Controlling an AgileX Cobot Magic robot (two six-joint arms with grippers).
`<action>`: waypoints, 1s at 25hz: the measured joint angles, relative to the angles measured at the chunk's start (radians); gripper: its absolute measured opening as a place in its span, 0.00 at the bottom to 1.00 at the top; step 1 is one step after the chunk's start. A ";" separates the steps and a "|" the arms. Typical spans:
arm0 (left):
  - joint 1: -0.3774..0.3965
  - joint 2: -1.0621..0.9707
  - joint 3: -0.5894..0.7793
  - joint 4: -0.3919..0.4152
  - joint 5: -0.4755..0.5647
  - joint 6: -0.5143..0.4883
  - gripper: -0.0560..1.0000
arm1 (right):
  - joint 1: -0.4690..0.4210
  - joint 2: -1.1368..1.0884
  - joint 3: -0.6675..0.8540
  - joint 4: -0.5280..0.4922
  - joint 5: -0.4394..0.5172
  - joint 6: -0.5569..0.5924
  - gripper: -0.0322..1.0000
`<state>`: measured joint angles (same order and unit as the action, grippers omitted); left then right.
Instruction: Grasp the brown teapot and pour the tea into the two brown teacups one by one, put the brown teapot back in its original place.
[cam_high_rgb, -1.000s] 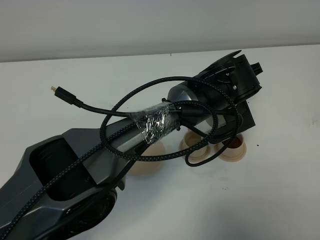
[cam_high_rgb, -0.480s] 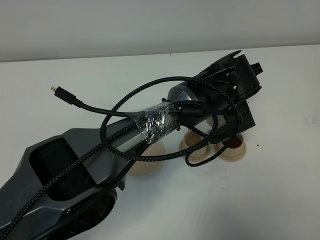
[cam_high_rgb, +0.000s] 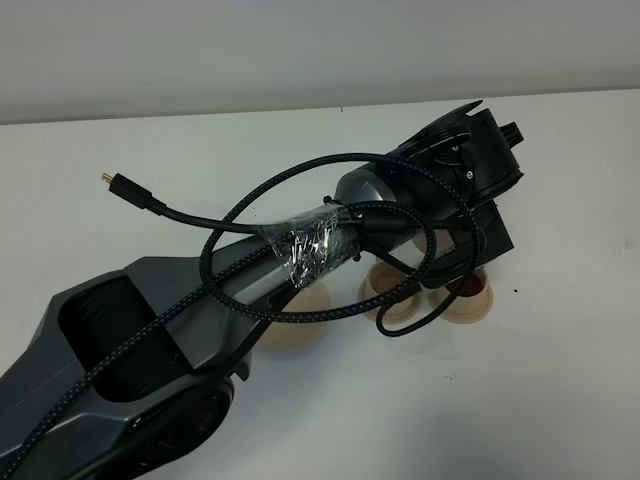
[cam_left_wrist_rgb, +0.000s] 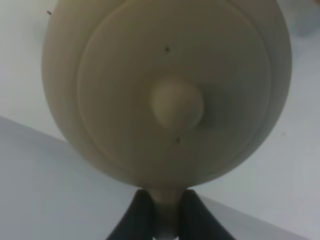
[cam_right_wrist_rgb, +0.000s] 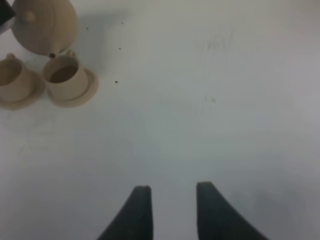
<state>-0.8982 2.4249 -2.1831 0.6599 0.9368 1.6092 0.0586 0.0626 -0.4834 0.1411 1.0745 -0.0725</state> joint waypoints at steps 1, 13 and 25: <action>0.000 0.000 0.000 0.001 0.001 -0.007 0.17 | 0.000 0.000 0.000 0.000 0.000 0.000 0.26; 0.002 -0.027 0.000 0.014 0.018 -0.091 0.17 | 0.000 0.000 0.000 0.000 0.000 0.000 0.26; 0.059 -0.099 0.000 -0.183 0.166 -0.345 0.17 | 0.000 0.000 0.000 0.001 0.000 0.000 0.26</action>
<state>-0.8395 2.3259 -2.1831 0.4773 1.1031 1.2639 0.0586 0.0626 -0.4834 0.1421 1.0745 -0.0725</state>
